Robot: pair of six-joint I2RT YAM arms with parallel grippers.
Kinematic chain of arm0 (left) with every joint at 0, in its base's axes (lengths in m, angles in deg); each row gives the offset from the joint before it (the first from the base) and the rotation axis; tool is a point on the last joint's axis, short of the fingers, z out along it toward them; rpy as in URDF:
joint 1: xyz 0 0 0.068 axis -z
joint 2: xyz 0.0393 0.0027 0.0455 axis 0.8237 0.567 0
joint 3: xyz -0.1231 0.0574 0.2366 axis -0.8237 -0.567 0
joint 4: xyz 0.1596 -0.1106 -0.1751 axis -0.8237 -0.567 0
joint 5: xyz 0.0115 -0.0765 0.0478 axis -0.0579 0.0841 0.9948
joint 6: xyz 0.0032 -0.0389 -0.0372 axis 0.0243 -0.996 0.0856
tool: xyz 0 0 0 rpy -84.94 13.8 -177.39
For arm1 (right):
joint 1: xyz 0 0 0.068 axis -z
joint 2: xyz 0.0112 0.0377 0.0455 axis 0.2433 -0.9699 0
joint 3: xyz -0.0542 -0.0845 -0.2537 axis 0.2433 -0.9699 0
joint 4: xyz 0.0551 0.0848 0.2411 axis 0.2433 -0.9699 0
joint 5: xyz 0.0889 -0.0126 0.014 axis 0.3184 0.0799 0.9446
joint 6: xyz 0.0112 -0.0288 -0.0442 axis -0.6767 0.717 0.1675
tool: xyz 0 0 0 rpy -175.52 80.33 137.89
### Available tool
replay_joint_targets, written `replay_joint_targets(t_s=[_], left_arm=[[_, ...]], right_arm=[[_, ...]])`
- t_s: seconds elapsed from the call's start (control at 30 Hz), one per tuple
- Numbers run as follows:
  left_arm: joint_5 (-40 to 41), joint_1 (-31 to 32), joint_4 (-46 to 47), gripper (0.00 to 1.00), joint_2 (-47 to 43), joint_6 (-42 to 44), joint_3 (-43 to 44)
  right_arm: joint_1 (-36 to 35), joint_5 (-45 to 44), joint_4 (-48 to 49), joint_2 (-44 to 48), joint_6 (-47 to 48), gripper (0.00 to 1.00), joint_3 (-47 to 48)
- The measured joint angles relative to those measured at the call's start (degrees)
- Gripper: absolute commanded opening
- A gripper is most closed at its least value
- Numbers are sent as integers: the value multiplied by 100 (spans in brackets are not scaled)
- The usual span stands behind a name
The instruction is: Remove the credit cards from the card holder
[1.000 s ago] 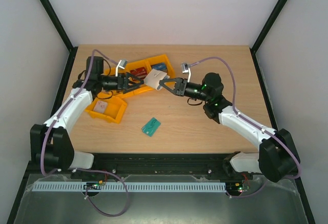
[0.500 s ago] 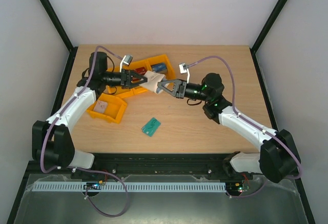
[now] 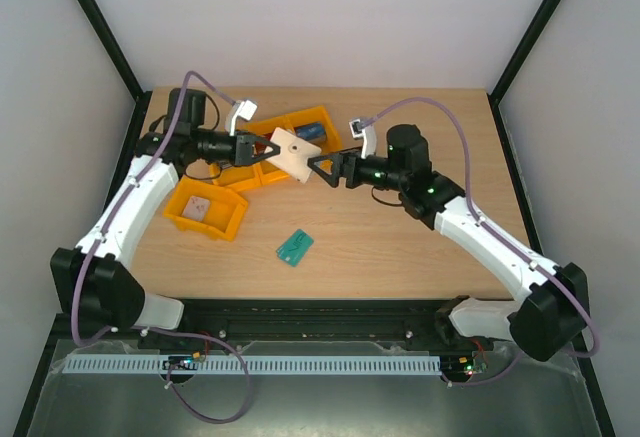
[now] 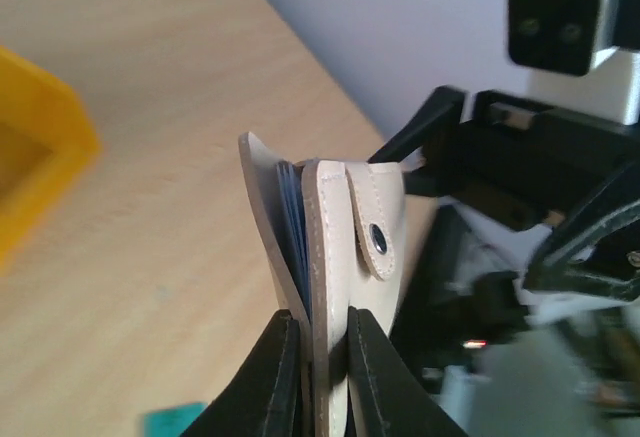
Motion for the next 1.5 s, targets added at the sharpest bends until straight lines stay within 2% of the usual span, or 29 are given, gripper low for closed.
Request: replay_joint_targets(t_s=[0.07,0.2,0.23,0.33,0.47,0.63,0.93,1.0,1.03,1.1,1.17,1.4,1.5], left_arm=[[813,157,-686,2,-37,866,511],[2072,824,-1665,2,-192,2247,1163],[2575,1294,-2343,2,-269,3064,1353],[2848,1543,-2774,2,-273,3495,1377],[3005,1908,-3292,2,-269,3923,1475],[2986,1941,-3508,2,-269,4120,1661],[2968,1932,-3711,2,-260,4179,1707],[2975,1917,-3742,2,-260,4181,1707],[2959,1904,-3773,7,-262,4188,1714],[2933,1895,-3814,32,-264,4192,1729],[2879,1878,-3818,46,-267,4214,1733],[2079,1443,-3659,73,-446,4148,1591],[1775,1176,-3587,76,-632,4127,1368]], right_arm=[[-2,-400,-584,85,407,99,188],[11,-586,-1250,308,1187,98,319],[9,-201,-1381,444,1676,94,330],[0,186,-1309,439,1829,84,341],[-7,800,-1049,280,1912,69,348],[-72,1207,-964,-37,1899,58,348],[-251,1392,-570,-114,1611,5,221],[-264,1440,-531,-129,1600,2,214],[-262,1469,-529,-129,1580,2,212],[-262,1497,-522,-129,1561,2,210],[-264,1513,-444,-96,1537,2,177],[-306,1510,385,352,1174,2,-175],[-306,1510,774,409,946,2,-195]])
